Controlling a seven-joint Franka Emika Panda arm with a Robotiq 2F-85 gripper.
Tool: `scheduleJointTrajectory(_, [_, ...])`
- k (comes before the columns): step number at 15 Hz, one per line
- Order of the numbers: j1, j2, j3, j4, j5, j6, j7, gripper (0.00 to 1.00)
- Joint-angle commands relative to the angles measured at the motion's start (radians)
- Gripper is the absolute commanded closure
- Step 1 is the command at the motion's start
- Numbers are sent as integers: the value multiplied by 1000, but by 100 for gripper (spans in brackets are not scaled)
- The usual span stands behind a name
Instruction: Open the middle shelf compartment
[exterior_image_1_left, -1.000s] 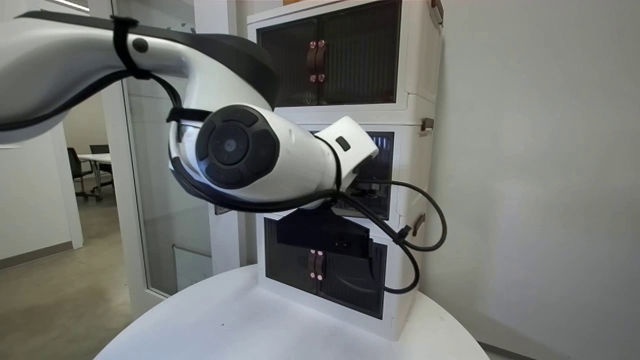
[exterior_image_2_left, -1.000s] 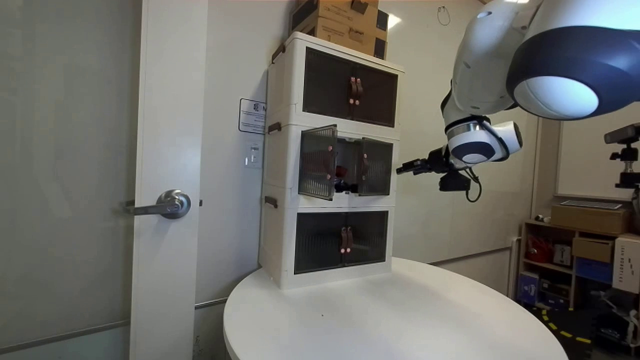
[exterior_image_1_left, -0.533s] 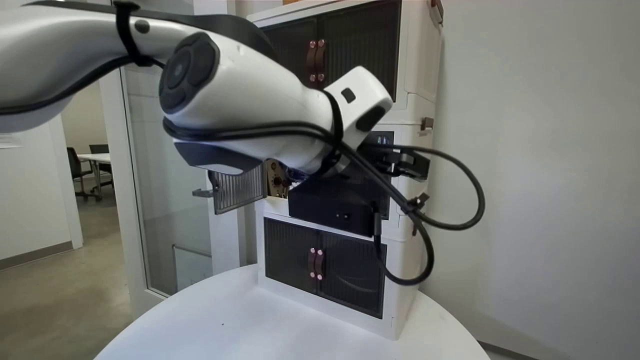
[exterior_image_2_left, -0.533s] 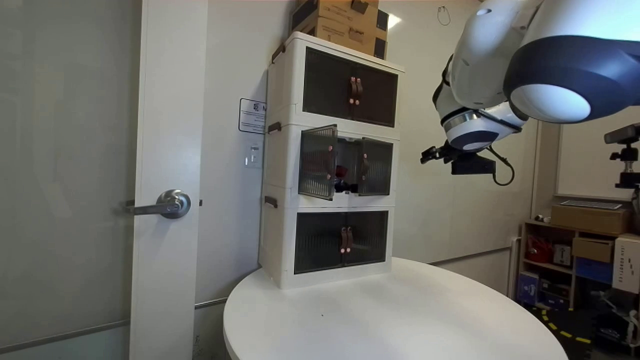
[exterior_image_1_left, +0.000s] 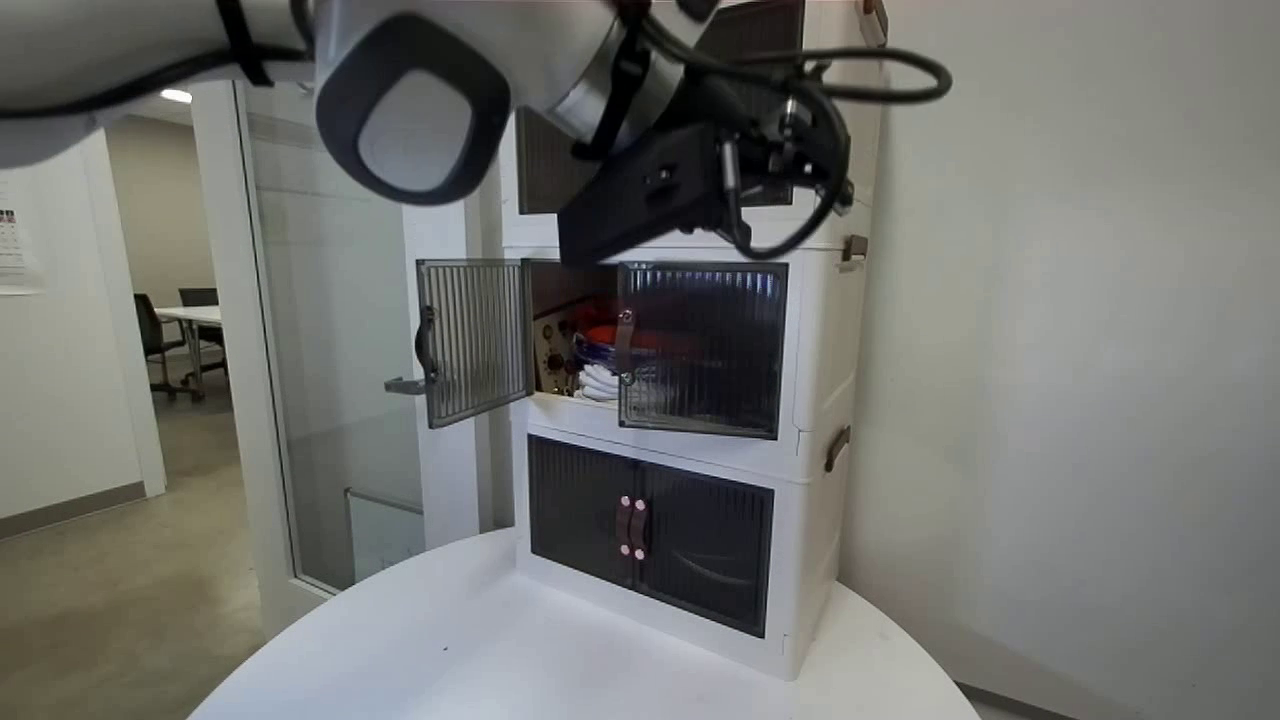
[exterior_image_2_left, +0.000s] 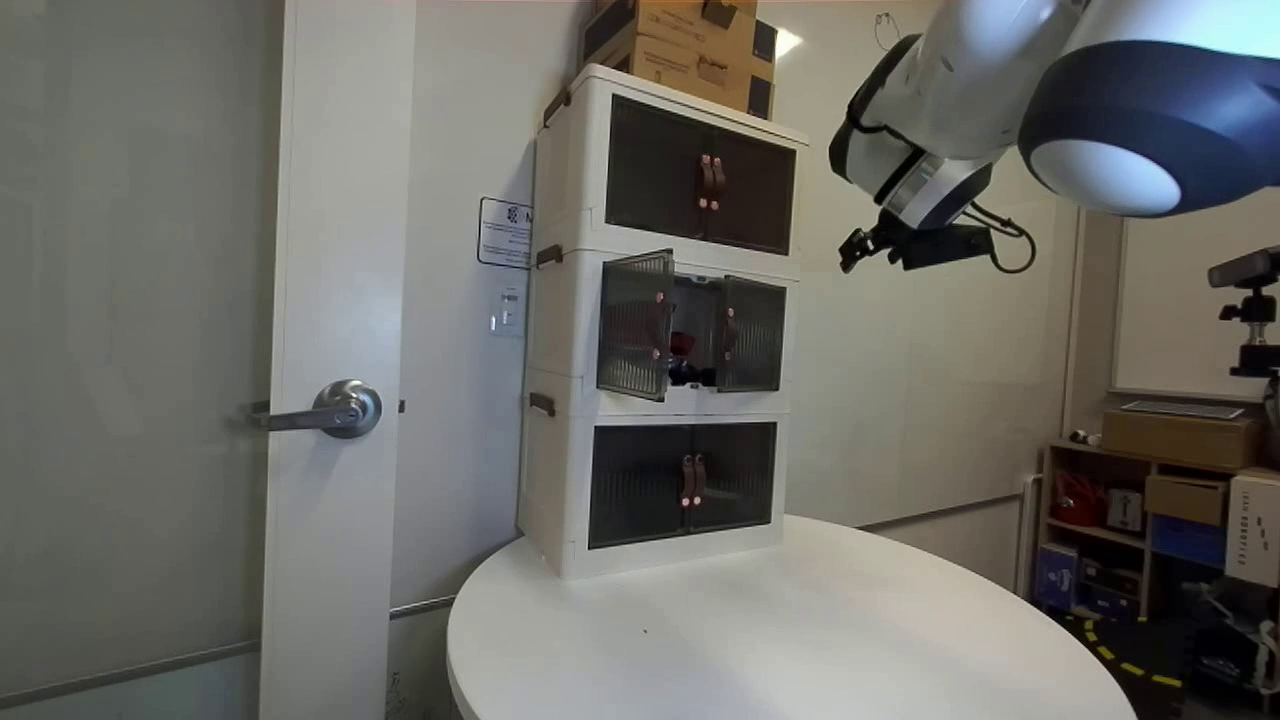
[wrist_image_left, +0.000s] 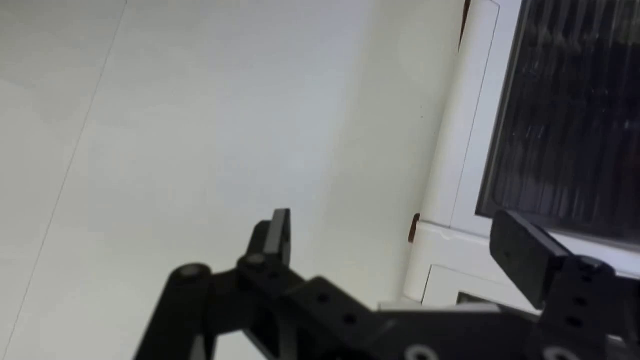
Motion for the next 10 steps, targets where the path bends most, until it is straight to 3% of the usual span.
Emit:
scheduleJointTrajectory(1, [-14, 142, -71, 122, -151, -100, 125, 0])
scheduleJointTrajectory(5, [-21, 297, -93, 265, -286, -181, 226, 0])
scheduleJointTrajectory(7, [-26, 343, -64, 316, -356, -140, 189, 0])
scheduleJointTrajectory(8, [23, 341, -70, 243, -371, -87, 209, 0])
scheduleJointTrajectory(10, [25, 389, -56, 279, -415, -85, 210, 0])
